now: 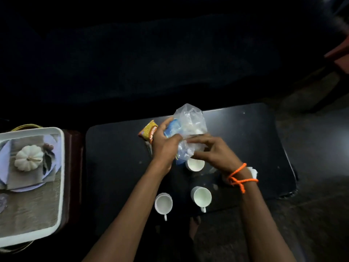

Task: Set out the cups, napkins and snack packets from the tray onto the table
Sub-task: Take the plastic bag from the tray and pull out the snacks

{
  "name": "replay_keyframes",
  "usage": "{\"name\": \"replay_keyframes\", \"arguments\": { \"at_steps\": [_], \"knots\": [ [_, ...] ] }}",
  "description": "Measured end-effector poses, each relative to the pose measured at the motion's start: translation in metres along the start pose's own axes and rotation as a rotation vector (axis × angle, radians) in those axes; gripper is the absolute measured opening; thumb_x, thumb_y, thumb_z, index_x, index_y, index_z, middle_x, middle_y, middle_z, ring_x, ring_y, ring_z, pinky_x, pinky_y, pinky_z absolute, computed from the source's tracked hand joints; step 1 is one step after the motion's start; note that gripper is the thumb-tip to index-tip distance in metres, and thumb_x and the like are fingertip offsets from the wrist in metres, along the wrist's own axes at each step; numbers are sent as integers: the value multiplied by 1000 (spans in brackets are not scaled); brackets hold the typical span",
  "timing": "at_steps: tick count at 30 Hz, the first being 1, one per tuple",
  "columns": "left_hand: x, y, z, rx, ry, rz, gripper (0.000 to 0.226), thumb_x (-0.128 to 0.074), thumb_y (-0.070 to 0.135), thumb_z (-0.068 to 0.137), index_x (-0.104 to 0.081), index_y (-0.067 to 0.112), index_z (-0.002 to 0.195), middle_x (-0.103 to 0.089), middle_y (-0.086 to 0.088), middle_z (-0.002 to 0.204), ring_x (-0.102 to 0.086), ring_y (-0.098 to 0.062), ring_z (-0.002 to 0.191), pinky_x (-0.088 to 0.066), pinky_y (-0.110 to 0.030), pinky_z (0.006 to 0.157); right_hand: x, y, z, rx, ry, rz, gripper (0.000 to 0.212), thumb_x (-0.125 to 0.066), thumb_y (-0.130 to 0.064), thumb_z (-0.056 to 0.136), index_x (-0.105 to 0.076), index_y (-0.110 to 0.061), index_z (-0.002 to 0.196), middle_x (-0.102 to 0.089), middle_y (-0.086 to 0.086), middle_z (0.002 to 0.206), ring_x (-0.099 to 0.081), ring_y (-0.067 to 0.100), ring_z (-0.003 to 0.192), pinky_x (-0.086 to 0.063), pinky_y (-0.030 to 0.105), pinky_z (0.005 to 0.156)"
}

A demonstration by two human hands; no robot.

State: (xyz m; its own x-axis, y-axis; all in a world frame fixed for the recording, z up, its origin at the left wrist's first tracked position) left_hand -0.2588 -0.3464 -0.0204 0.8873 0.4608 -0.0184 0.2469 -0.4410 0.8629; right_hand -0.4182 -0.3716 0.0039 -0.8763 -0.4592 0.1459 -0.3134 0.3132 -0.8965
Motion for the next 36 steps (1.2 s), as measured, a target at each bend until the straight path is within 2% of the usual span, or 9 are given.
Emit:
{"name": "replay_keyframes", "arguments": {
  "at_steps": [3,7,10,15,18,24,28,32,36],
  "knots": [
    [-23,2,4,-69,14,176,38,-55,-9,82,-70,20,100,-71,8,93,-67,-16,88,-56,-35,82,54,1,-29,62,43,155,60,-90,-18,71,-68,-23,126,-66,-2,133,-64,15,122,-55,31,97],
    [-94,-8,-17,-115,-167,350,30,-45,-3,89,-65,18,84,-73,-2,92,-68,-28,92,-54,-36,80,74,3,-43,86,39,-110,131,-100,-30,53,-18,-43,155,-37,-8,157,-51,13,137,-50,35,105],
    [-152,-33,-47,150,-417,186,26,-43,11,100,-69,6,103,-74,-18,109,-73,-36,98,-61,-44,89,95,11,-62,90,69,-120,104,-98,-24,59,-41,-38,146,-62,-13,136,-61,5,123,-55,27,96],
    [-236,-60,-113,543,-756,-164,35,-47,21,86,-69,0,104,-69,-22,103,-63,-35,90,-53,-39,85,179,56,-112,-53,563,-202,32,-82,3,70,-72,-21,89,-72,-5,78,-64,5,71,-50,20,64],
    [-271,-65,-134,520,-670,-32,20,-55,32,80,-64,17,88,-60,-7,91,-54,-21,75,-46,-31,65,226,88,-146,-146,827,-227,16,-77,4,76,-77,-5,88,-75,13,85,-68,19,80,-44,16,64],
    [-292,-68,-117,289,-488,130,13,-55,18,101,-62,23,90,-61,6,95,-59,-26,109,-51,-40,88,323,134,-240,-277,1424,-274,15,-68,1,81,-77,3,94,-74,27,98,-71,42,93,-51,39,79],
    [-277,-65,-93,192,-437,138,14,-52,19,106,-64,14,112,-66,3,92,-65,-25,106,-51,-40,89,355,138,-244,-211,1426,-102,36,-69,-29,74,-73,4,90,-71,24,93,-70,33,88,-53,36,78],
    [-375,-86,-140,204,-646,262,14,-53,20,105,-62,19,116,-64,5,94,-61,-19,97,-49,-33,80,409,181,-279,-266,1395,193,71,-49,-62,88,-74,5,94,-72,30,98,-68,36,92,-56,45,83],
    [-454,-110,-188,316,-957,364,28,-61,29,103,-59,29,131,-64,5,115,-61,-13,99,-52,-32,76,398,168,-248,-246,1291,168,37,-55,-33,100,-74,-4,90,-74,26,97,-59,13,71,-47,21,62]
  ]
}}
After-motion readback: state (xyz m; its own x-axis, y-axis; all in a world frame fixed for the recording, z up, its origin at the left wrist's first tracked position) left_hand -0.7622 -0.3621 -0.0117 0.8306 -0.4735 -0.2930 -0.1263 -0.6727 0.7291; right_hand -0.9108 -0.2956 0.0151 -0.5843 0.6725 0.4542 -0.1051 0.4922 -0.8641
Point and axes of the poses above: each hand's wrist, its own z-axis towards the middle knuckle, its own x-axis out of the back of the hand, y = z × x, the point moved 8 cm from there along z, towards the middle knuckle
